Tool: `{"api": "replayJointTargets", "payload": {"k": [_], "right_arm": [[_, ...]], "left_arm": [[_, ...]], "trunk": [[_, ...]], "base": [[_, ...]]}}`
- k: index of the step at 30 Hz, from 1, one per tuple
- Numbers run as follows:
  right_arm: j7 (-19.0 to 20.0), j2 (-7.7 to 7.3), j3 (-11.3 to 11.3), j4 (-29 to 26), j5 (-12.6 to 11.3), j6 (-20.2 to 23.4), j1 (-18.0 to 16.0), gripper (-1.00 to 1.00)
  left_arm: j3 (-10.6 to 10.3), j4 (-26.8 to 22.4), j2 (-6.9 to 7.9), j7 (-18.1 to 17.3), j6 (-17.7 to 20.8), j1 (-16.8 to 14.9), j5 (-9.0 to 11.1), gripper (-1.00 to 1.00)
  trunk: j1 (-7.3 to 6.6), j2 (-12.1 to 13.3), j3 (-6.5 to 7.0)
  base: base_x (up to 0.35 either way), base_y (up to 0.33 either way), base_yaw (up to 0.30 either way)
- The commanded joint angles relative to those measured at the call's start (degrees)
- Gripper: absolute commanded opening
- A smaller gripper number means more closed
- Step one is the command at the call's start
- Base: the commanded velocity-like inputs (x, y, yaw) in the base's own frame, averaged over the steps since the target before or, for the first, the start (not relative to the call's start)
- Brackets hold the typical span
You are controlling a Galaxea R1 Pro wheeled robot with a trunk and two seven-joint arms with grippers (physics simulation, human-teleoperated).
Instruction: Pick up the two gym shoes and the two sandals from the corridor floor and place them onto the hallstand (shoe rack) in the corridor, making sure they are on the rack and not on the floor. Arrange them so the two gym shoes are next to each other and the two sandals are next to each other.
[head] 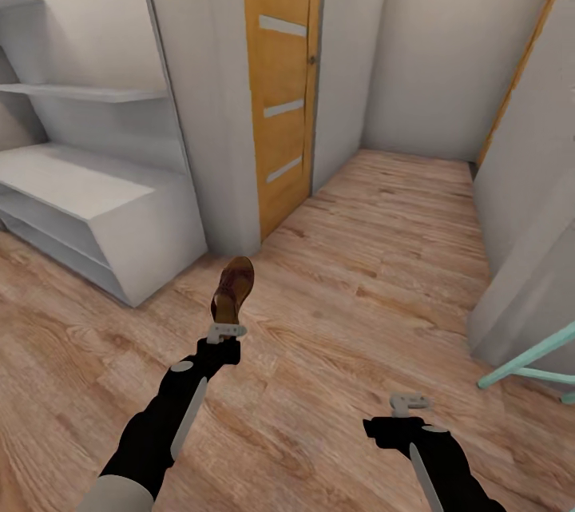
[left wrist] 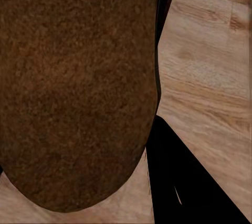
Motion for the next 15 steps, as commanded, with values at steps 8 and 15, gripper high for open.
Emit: {"api": "replayJointTargets", "payload": {"k": [8,15], "right_arm": [[0.1,0.10,0.0,-0.1,0.0,0.3,0.0,1.00],[0.1,0.10,0.0,-0.1,0.0,0.3,0.0,1.00]], "left_arm": [[-0.1,-0.1,-0.01,-0.2,0.4,0.0,0.0,-1.00],[-0.1,-0.1,-0.01,-0.2,0.4,0.0,0.0,-1.00]], "trunk": [[0.03,0.0,0.48],[0.03,0.0,0.57]], "base": [[0.342,0.000,-0.154],[0.342,0.000,-0.024]]}}
